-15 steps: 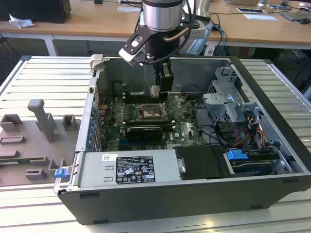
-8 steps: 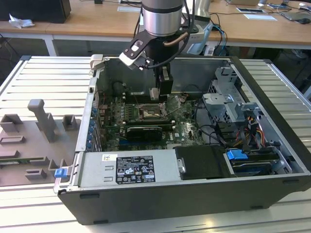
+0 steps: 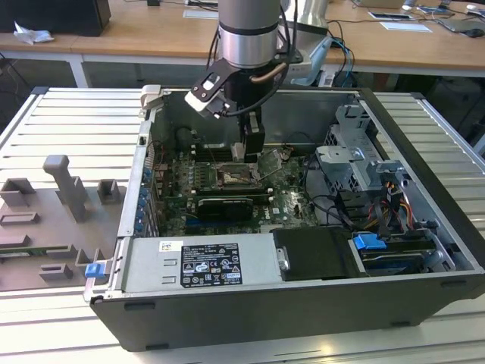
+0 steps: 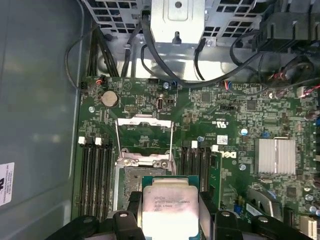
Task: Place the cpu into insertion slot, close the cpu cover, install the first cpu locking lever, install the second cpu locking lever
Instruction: 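Place the cpu into insertion slot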
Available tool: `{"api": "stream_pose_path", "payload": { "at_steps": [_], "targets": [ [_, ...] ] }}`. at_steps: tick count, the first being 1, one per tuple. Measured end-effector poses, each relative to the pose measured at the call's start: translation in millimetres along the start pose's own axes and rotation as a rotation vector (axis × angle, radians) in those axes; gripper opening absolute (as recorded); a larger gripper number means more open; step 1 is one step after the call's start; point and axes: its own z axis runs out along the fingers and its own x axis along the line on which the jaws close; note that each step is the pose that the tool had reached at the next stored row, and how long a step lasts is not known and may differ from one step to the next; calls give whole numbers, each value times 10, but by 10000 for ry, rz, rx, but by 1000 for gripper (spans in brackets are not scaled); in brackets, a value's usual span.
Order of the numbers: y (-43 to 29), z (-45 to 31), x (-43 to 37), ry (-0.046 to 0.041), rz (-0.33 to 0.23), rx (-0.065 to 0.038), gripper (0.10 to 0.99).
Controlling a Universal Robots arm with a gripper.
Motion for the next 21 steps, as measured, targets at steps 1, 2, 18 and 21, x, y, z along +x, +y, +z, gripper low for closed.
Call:
{"api": "stream_pose_path", "payload": {
  "at_steps": [1,2,18,21],
  "targets": [
    [-9,17,8,-3,19,0,537],
    [-24,36,17,-7,32,-1,537],
    [-150,503,178,-17,39,-1,537],
    [-153,557,184,-22,84,-2,537]
  ]
}}
